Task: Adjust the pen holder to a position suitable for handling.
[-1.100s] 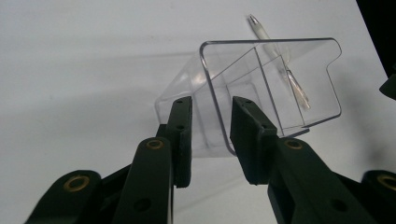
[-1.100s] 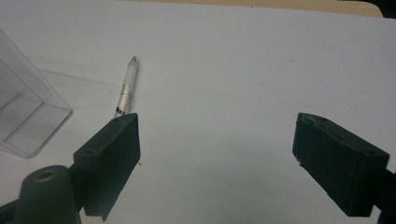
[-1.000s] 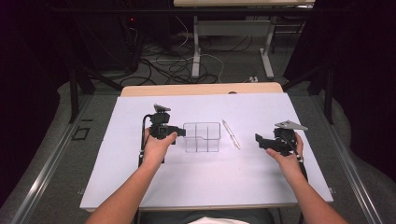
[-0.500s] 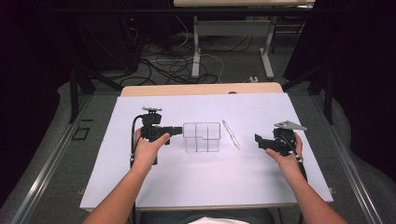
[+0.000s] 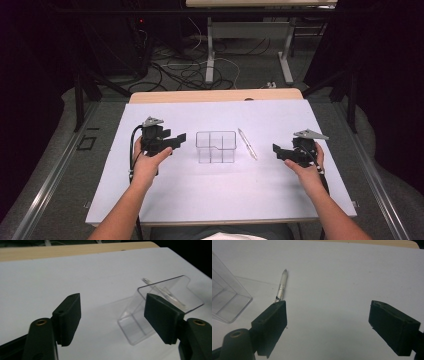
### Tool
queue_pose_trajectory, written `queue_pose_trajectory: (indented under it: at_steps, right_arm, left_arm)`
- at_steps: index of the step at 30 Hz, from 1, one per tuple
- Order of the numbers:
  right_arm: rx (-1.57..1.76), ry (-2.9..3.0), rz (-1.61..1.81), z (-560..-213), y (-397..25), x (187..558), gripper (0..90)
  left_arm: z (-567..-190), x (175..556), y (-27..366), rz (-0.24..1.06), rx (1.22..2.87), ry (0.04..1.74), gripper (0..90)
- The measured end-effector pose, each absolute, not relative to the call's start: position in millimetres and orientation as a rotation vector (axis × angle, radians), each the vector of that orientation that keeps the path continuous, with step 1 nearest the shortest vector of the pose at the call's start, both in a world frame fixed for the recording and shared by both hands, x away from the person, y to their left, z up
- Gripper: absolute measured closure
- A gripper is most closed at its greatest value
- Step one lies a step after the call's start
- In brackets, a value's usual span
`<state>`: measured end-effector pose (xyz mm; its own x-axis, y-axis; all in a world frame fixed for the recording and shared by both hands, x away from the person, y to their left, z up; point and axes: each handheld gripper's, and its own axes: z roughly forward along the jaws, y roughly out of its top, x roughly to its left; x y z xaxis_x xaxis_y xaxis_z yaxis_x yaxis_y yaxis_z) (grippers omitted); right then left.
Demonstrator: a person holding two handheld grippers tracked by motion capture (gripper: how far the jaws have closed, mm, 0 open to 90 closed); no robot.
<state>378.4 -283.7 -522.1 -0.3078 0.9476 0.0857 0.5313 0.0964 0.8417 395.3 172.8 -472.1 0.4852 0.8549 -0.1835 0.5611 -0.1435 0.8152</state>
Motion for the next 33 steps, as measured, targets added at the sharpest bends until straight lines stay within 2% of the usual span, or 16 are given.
queue_pose_trajectory:
  at_steps: [8, 12, 14, 16, 18, 24, 33]
  right_arm:
    - [1.472, 1.905, 1.113, -523, -282, 380, 14.6]
    - [1.472, 1.914, 1.128, -524, -281, 380, 14.5]
    - [1.476, 1.917, 1.138, -523, -279, 380, 14.5]
    - [1.454, 1.925, 1.134, -522, -279, 380, 14.5]
    - [1.448, 1.922, 1.14, -521, -276, 379, 14.5]
    - [1.443, 1.911, 1.148, -521, -275, 380, 14.4]
    - [1.44, 1.95, 1.161, -522, -273, 382, 14.7]
  left_arm:
    - [-483, 390, 184, 0.404, 1.888, 1.029, 22.7]
    - [-488, 389, 191, 0.396, 1.887, 1.032, 15.5]
    - [-490, 389, 195, 0.4, 1.865, 1.052, 14.8]
    - [-491, 389, 200, 0.392, 1.856, 1.074, 9.7]
    - [-493, 390, 203, 0.386, 1.837, 1.1, 0.5]
    - [-502, 391, 208, 0.42, 1.815, 1.168, 0.2]
    - [-517, 389, 213, 0.423, 1.842, 1.144, 0.2]
